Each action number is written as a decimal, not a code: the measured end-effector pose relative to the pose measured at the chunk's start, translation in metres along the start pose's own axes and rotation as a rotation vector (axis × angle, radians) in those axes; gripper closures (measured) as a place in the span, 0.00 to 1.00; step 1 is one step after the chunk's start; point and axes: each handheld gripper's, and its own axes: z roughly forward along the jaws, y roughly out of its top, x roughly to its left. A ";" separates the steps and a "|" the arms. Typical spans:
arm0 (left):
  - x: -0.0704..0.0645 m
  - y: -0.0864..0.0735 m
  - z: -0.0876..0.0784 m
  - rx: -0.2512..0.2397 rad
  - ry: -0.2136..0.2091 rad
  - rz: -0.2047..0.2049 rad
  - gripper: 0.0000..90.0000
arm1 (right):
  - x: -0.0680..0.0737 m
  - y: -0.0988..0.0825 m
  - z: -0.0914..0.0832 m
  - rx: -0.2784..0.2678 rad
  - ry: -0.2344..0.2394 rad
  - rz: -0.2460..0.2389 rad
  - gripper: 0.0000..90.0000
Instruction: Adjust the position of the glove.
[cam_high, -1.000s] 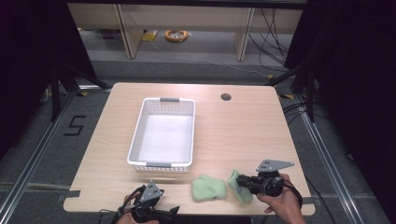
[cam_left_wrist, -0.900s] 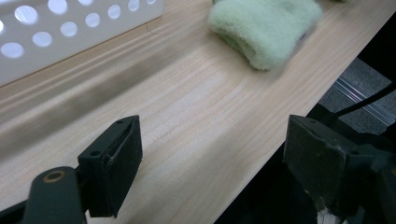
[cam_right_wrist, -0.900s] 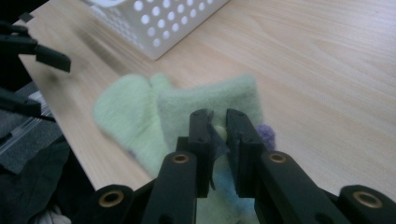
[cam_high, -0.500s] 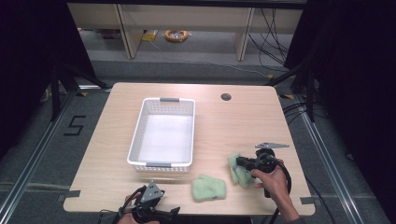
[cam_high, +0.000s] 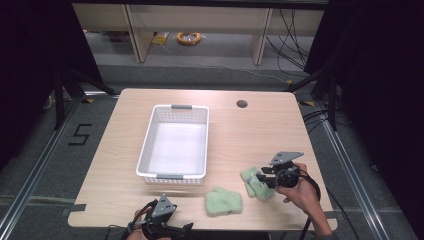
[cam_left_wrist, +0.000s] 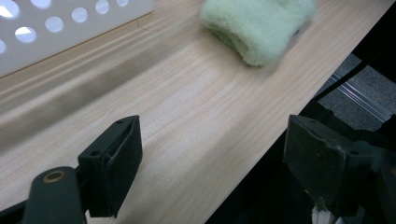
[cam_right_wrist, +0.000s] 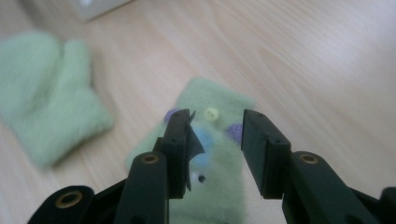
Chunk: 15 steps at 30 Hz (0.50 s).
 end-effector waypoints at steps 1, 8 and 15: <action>0.000 0.000 0.000 0.002 -0.003 -0.001 0.21 | 0.001 0.001 -0.003 -0.004 -0.006 -0.095 0.71; 0.001 0.000 -0.001 0.007 -0.014 -0.007 0.21 | 0.003 -0.002 0.006 0.074 0.034 -0.143 0.68; 0.000 0.000 0.000 0.001 -0.009 -0.002 0.21 | 0.001 -0.006 0.015 0.124 0.044 -0.104 0.65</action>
